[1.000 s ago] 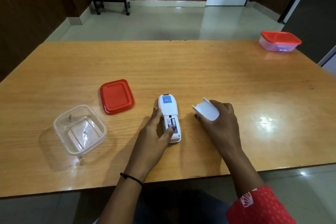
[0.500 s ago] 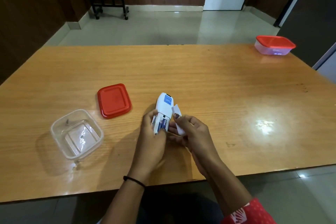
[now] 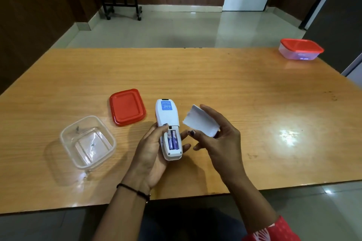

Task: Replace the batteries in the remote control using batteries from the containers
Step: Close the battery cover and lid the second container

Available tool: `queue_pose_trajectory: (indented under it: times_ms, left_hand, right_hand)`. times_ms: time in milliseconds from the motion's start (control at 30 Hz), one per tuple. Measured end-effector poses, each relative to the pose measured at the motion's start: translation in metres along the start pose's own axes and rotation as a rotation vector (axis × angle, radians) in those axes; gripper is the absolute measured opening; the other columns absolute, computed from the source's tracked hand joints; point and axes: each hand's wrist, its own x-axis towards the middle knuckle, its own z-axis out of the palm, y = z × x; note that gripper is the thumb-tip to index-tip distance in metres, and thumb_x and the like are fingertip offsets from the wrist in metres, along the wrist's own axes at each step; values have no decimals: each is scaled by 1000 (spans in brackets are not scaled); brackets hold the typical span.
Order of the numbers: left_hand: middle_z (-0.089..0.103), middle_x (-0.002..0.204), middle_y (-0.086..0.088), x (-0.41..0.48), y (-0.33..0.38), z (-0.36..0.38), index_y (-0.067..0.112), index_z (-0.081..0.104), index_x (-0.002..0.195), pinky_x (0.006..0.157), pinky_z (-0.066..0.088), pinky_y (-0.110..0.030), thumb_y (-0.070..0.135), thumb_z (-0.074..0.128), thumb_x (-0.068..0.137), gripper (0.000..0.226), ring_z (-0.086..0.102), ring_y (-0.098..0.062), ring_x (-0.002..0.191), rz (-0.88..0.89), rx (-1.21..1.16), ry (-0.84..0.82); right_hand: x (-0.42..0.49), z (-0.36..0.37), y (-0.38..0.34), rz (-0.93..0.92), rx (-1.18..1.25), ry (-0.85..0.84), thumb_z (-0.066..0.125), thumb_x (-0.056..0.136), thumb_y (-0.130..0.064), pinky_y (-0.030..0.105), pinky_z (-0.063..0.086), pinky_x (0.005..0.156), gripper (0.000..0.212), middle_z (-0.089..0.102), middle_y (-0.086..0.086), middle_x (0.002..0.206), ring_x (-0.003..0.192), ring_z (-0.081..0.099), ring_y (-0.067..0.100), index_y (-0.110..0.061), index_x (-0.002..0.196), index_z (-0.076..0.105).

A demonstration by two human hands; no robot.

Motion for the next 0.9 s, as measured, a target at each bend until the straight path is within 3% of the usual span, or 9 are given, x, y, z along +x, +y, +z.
queue_pose_trajectory:
  times_ms: [100,200,300,433,533,633,800,900]
  left_hand:
    - [65,121,-12,3,-2,0,17,52,131,73,59,-45,21,43,96,36,72,-23,88,8,-23,5]
    - [69,114,-11,3,-5,2,17,52,131,76,58,-47,22,42,97,35,71,-23,90,32,-17,29]
    - [70,97,-8,4,-8,3,13,53,129,67,55,-36,20,44,96,34,70,-18,80,67,-57,66]
    - [66,99,-9,4,-9,6,8,48,133,66,57,-30,24,50,91,45,68,-17,84,74,-171,79]
    - [59,118,-14,5,-7,4,10,46,136,85,55,-37,36,52,86,57,62,-23,102,49,-210,55]
    - [55,121,-16,7,-6,1,10,45,138,96,48,-43,39,43,93,53,59,-25,107,9,-237,46]
    - [63,105,-13,6,-4,0,10,46,136,69,59,-32,40,39,96,51,65,-21,93,26,-254,38]
    - [62,109,-15,5,-6,2,10,45,137,64,58,-31,40,39,96,51,64,-22,95,19,-250,50]
  right_hand:
    - [-1,0,7,-216,-281,0,65,73,16,27,55,68,58,61,-8,109,98,60,4,-26,114,66]
    - [-5,4,11,-342,-488,-66,53,77,22,19,54,74,57,64,-6,112,105,58,0,-22,110,69]
    - [-8,10,16,-397,-563,-99,50,76,18,25,55,81,53,67,1,115,110,60,8,-18,110,70]
    - [-14,17,16,-438,-601,-148,59,77,4,24,47,96,45,65,1,123,117,55,9,-18,116,67]
    - [-17,19,15,-393,-543,-219,61,81,-8,25,43,102,41,60,-2,129,124,50,6,-19,120,64]
    - [-19,23,17,-401,-557,-277,55,83,-19,28,40,105,41,59,0,132,129,47,10,-16,123,62]
    - [-21,22,17,-413,-632,-273,53,84,-19,23,41,102,39,61,-2,129,129,46,10,-15,121,63]
    - [-22,23,18,-409,-671,-288,57,84,-13,17,38,103,39,61,-3,129,130,44,9,-16,122,62]
